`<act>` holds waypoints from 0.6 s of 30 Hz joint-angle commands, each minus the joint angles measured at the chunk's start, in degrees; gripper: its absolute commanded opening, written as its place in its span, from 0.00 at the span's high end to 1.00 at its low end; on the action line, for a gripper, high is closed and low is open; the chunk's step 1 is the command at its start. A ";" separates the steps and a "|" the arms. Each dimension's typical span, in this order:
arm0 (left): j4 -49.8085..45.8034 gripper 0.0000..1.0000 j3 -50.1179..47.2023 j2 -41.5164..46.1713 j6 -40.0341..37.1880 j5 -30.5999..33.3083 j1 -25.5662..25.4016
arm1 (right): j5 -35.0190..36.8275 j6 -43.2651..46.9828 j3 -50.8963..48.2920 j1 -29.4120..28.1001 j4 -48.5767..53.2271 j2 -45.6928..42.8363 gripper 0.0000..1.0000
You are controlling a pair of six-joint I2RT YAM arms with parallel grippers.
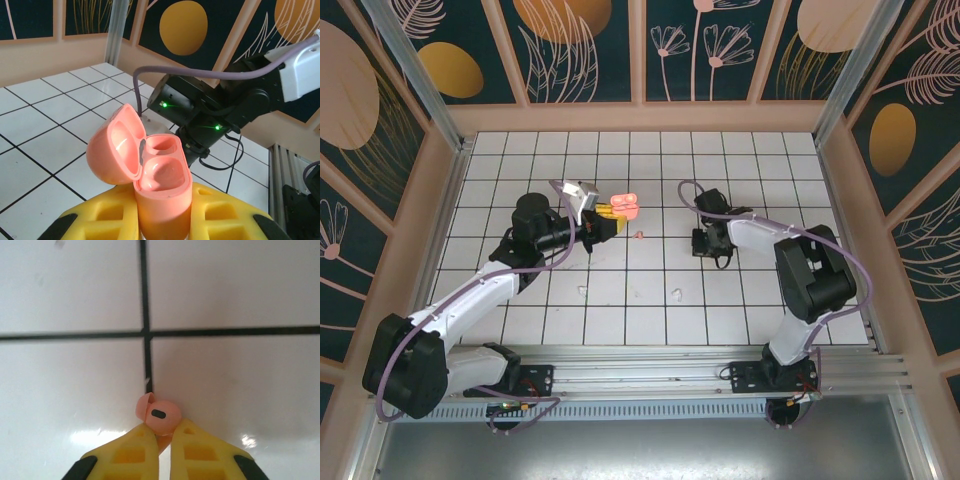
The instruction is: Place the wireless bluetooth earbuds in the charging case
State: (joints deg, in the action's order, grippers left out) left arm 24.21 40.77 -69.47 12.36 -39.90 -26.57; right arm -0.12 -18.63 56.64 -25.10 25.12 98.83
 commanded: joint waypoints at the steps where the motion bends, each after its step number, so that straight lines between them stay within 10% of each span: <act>1: 2.40 0.98 -1.19 1.09 1.25 0.25 -0.24 | -3.27 3.32 -2.19 -0.65 4.73 -1.10 0.87; 18: 2.11 0.98 -2.01 2.94 1.69 1.13 -0.25 | 0.61 -5.44 5.17 -1.34 11.57 -5.10 0.67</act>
State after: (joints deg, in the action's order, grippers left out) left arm 24.43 39.24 -67.57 13.76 -39.11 -26.57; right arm -1.32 -20.62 59.51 -25.96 33.56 95.53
